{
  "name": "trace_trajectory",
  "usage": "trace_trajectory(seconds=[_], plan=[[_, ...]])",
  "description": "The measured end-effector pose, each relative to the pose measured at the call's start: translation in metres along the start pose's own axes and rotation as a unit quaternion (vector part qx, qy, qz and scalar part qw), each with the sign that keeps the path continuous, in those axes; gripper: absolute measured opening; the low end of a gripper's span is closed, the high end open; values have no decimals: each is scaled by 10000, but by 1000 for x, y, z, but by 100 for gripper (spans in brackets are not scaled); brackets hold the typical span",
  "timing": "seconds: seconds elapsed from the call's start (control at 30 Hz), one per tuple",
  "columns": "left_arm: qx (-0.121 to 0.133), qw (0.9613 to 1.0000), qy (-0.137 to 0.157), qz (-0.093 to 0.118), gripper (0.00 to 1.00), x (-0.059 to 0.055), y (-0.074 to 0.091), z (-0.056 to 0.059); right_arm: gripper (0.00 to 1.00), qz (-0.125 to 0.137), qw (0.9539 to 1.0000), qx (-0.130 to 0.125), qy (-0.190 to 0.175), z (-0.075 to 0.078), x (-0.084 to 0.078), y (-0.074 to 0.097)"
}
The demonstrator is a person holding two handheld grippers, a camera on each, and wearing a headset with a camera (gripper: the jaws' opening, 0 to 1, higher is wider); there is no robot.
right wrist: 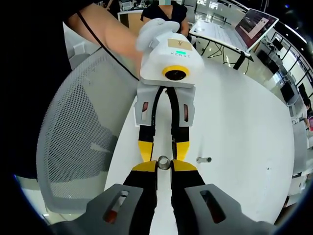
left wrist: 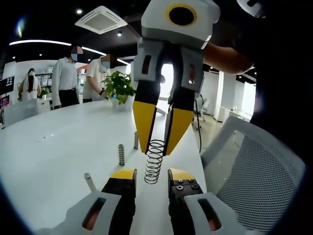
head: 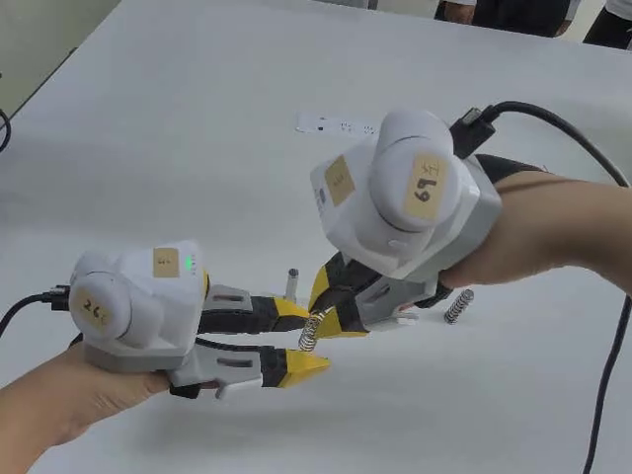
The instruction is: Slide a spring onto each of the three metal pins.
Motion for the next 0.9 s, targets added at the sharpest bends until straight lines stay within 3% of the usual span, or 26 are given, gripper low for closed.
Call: trace_trajectory(seconds=[0.07,0.37,0.57,0.73,0.9], plan=[[60,10000,5,30,24,0,2,-2,7,4,10000,-62,-15,2,-1,1],[273,9996,55,-65,30,-5,13,-11,7,-57,9999,-102,-77,3,-8,0],[555,9983,171,-82,44,-9,25,-18,7,-39,9998,-105,-137,3,-11,-1],[862,9959,260,-81,50,-14,34,-25,7,-37,9998,-115,-176,3,-14,-2],[1008,9943,322,-84,58,-15,38,-27,7,-30,9997,-136,-205,3,-16,-3]])
Point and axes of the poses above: the centre of the closed fingertips' face, and the gripper's own axes: y roughly backward along the fingers, z roughly to its right, x roughly out of its top, the point moved 3 cm from there along y, roughly backward along the fingers, and after that the axes turned 11 degrees about -z, right-handed, at the moved point
